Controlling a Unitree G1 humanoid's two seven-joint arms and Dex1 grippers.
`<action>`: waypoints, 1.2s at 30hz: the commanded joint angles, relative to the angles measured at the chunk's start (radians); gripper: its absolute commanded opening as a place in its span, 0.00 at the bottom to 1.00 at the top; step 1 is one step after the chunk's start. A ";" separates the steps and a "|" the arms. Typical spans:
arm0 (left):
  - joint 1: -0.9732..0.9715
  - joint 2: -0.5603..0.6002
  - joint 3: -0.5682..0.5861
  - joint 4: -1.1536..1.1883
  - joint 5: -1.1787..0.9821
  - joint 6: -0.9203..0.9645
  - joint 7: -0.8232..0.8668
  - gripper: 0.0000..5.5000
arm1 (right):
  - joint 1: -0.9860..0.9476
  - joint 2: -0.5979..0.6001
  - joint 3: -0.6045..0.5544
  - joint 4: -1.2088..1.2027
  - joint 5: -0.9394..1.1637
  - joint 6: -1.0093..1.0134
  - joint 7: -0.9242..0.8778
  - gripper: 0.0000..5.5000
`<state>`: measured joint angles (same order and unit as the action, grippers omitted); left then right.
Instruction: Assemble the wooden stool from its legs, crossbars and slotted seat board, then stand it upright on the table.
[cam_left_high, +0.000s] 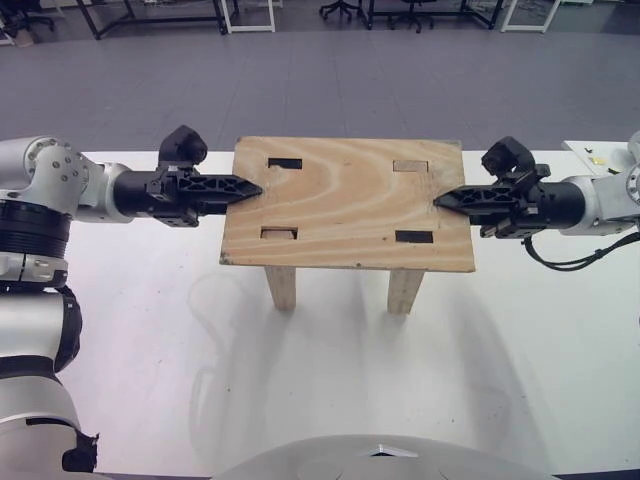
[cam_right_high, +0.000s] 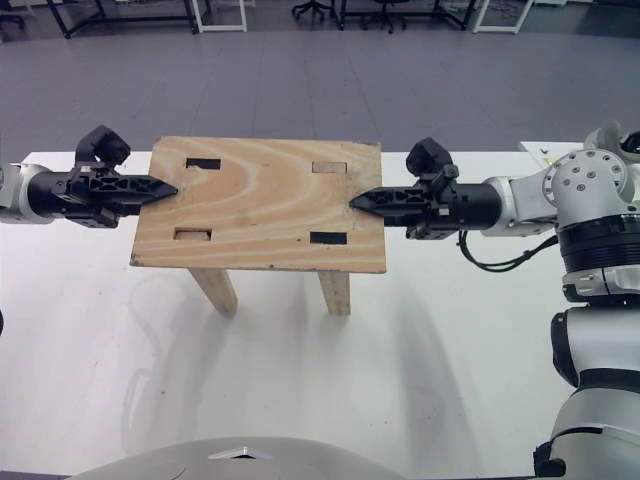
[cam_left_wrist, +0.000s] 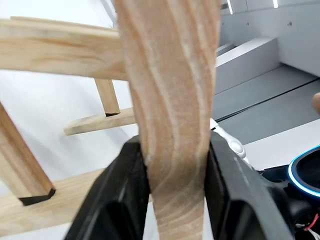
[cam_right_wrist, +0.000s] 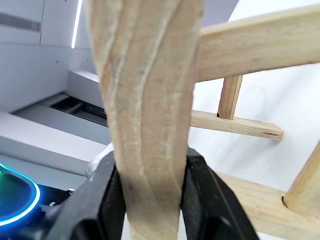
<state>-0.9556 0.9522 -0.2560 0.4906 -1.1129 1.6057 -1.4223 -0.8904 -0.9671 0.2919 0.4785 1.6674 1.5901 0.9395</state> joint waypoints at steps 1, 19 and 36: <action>-0.088 -0.076 -0.009 0.180 -0.011 0.009 0.111 0.24 | -0.019 0.078 0.036 0.135 0.304 0.008 -0.137 0.24; -0.050 -0.151 0.134 0.383 0.331 -0.201 0.230 0.69 | 0.422 0.451 -0.625 -0.159 0.305 -0.299 -1.137 0.71; 0.717 -0.501 0.445 0.013 0.810 -1.613 1.121 0.91 | 0.689 0.473 -0.285 -0.214 -1.309 -1.630 -0.933 0.98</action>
